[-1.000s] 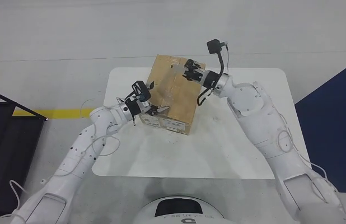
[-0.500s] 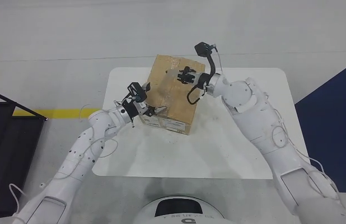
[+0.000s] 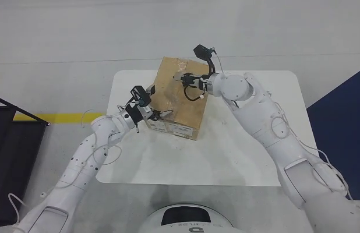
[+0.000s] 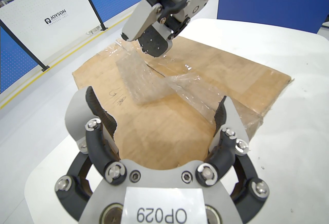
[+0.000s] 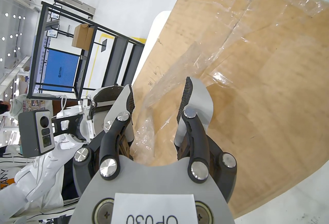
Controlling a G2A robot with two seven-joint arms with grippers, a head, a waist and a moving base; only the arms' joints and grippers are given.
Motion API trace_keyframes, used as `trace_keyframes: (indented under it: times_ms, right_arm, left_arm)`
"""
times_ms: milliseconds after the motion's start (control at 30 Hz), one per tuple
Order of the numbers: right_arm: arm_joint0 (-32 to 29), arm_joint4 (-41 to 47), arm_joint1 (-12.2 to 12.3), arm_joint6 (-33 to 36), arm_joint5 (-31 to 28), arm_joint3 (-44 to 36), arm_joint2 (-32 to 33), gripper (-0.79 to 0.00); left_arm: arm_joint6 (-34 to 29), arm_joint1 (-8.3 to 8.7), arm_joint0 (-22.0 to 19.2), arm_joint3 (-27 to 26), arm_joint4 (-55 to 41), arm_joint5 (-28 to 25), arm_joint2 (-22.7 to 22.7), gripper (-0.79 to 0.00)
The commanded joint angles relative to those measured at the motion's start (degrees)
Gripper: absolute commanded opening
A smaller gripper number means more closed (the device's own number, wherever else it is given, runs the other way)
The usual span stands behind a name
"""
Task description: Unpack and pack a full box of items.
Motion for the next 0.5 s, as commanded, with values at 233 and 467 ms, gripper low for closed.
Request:
trace_keyframes:
  times_ms: [233, 467]
  right_arm:
    - [3.8, 1.0, -2.3, 1.6, 1.4, 6.1, -2.9, -0.449]
    - [6.1, 2.3, -4.0, 1.4, -0.1, 9.2, -4.3, -0.711]
  left_arm:
    - [0.5, 0.14, 0.8, -0.7, 0.8, 0.3, -0.4, 0.0]
    - [0.7, 0.13, 1.3, -1.1, 1.3, 0.5, -0.3, 0.0]
